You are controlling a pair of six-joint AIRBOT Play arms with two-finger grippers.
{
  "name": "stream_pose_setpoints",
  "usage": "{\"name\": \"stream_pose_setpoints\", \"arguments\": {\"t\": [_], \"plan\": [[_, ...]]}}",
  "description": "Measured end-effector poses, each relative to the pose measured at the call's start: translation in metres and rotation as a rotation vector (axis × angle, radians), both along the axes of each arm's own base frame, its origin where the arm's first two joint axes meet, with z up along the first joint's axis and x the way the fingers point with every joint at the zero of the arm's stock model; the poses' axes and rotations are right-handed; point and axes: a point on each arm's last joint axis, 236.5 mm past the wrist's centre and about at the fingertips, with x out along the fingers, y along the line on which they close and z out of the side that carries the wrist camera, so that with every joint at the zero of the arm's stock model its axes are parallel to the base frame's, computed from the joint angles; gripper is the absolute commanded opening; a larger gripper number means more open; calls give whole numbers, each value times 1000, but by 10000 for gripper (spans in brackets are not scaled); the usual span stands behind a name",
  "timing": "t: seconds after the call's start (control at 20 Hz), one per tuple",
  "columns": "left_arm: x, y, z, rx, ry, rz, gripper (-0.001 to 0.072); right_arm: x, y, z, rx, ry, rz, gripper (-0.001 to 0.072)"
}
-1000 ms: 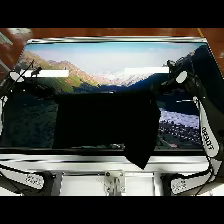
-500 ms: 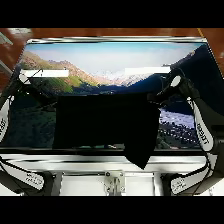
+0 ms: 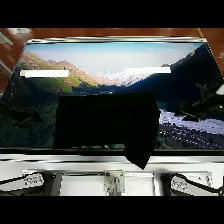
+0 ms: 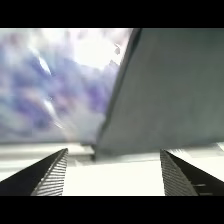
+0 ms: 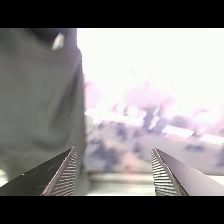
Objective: Fold the shirts.
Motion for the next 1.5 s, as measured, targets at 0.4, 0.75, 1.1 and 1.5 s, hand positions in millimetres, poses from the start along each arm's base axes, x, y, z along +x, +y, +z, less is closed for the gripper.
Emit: {"name": "stream_pose_setpoints", "arguments": {"t": [0.4,0.75,1.1,1.5], "plan": [[-71,-43,-69,-128,68,119,711,-30,12,-17,155,-13,-96,583],[-68,-77,-86,-206,87,122,493,-30,12,-19,162,-24,-102,583],[-47,-89,-99,-183,28,136,39,-69,37,-36,219,111,-47,638],[-41,-91,-92,-181,-27,104,39,-125,112,-73,303,200,53,637]]}}
